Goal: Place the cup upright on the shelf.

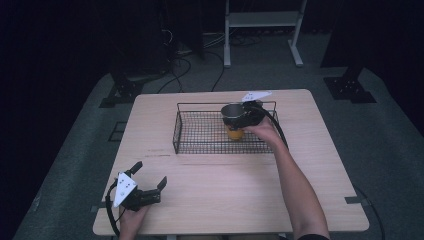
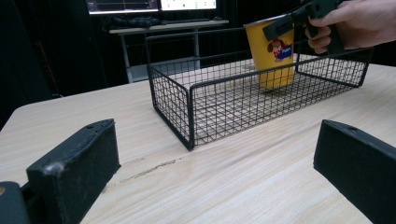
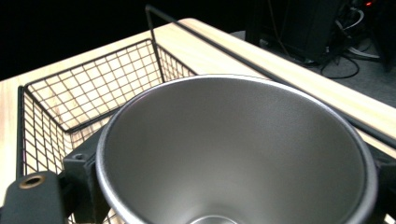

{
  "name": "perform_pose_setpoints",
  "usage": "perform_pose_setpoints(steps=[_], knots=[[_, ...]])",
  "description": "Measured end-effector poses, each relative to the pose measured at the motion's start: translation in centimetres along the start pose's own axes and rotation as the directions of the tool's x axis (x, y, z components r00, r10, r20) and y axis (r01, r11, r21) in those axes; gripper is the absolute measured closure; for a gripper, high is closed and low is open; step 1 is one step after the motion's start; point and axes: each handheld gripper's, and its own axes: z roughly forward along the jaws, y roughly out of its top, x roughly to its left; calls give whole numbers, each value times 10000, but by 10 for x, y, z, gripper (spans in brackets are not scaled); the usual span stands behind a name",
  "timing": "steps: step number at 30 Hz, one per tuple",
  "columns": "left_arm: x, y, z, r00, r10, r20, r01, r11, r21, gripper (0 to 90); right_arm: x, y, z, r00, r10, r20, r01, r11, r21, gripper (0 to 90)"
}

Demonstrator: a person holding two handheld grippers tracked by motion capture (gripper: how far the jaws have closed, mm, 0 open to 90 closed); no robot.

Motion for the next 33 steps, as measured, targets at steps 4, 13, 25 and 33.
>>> perform_pose_setpoints(steps=[4, 13, 25, 33], knots=[[0, 0, 0, 10000, -6, -6, 6, 10000, -9, 0, 2, 7, 8, 9991, -399, -139, 407, 9968, 694, 91], [0, 0, 0, 10000, -29, 15, 29, 10000, -32, 0, 8, 14, 19, 9972, -643, -386, 674, 9941, 846, 91], [0, 0, 0, 10000, -27, 3, 27, 10000, -25, 0, 7, 11, 20, 9957, -760, -527, 812, 9913, 1036, 38], [0, 0, 0, 10000, -16, -3, 16, 10000, -17, 0, 7, 10, 17, 9957, -824, -428, 866, 9905, 1067, 28]])
